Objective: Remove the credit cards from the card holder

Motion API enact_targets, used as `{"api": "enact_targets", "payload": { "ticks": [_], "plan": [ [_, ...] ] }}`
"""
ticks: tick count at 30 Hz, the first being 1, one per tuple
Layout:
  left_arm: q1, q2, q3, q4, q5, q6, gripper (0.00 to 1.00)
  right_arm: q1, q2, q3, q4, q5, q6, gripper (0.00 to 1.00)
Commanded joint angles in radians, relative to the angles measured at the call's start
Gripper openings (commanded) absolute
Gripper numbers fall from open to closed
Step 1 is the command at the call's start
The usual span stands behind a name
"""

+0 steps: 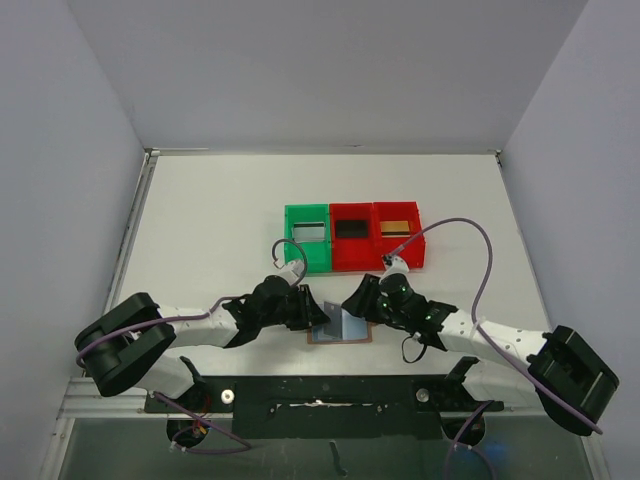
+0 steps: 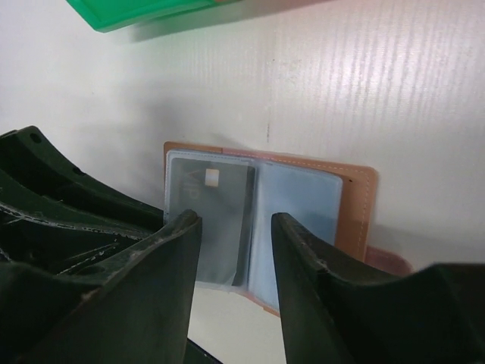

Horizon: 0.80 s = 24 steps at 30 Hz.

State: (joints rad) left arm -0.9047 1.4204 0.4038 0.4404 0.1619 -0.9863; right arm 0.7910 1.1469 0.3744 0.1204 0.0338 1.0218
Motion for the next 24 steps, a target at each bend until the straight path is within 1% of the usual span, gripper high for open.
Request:
{"api": "enact_targets", "payload": {
  "ticks": [1, 3, 6, 8, 11, 13, 14, 16, 20, 24],
  "plan": [
    [-0.009, -0.004, 0.027, 0.057, 0.007, -0.011, 0.22, -0.012, -0.071, 0.030, -0.115, 0.054, 0.032, 0.44],
    [-0.013, -0.005, 0.031, 0.046, -0.005, -0.010, 0.22, -0.018, -0.091, 0.037, -0.153, 0.039, 0.036, 0.45],
    [-0.021, -0.006, 0.040, 0.017, -0.011, -0.014, 0.23, -0.020, -0.111, 0.018, -0.196, 0.071, 0.075, 0.49],
    [-0.028, -0.013, 0.033, 0.000, -0.026, -0.025, 0.25, -0.036, -0.125, -0.009, -0.224, 0.059, 0.135, 0.54],
    [-0.031, -0.034, -0.001, 0.013, -0.044, -0.059, 0.27, -0.067, -0.177, -0.055, -0.145, -0.049, 0.167, 0.64],
    [-0.031, -0.043, -0.024, 0.063, -0.039, -0.067, 0.27, -0.076, -0.215, -0.054, -0.120, -0.083, 0.141, 0.72],
    [-0.032, -0.042, -0.027, 0.077, -0.033, -0.054, 0.27, -0.076, -0.230, -0.045, -0.136, -0.082, 0.120, 0.76],
    [-0.039, -0.038, -0.019, 0.071, -0.021, -0.028, 0.28, -0.076, -0.259, -0.017, -0.209, -0.069, 0.081, 0.81],
    [-0.072, -0.054, 0.049, -0.019, 0.021, -0.007, 0.31, -0.079, -0.314, 0.055, -0.338, -0.053, 0.044, 0.83],
    [-0.095, -0.027, 0.102, -0.048, 0.029, 0.022, 0.33, -0.080, -0.358, 0.061, -0.370, -0.037, 0.021, 0.84]
  ]
}}
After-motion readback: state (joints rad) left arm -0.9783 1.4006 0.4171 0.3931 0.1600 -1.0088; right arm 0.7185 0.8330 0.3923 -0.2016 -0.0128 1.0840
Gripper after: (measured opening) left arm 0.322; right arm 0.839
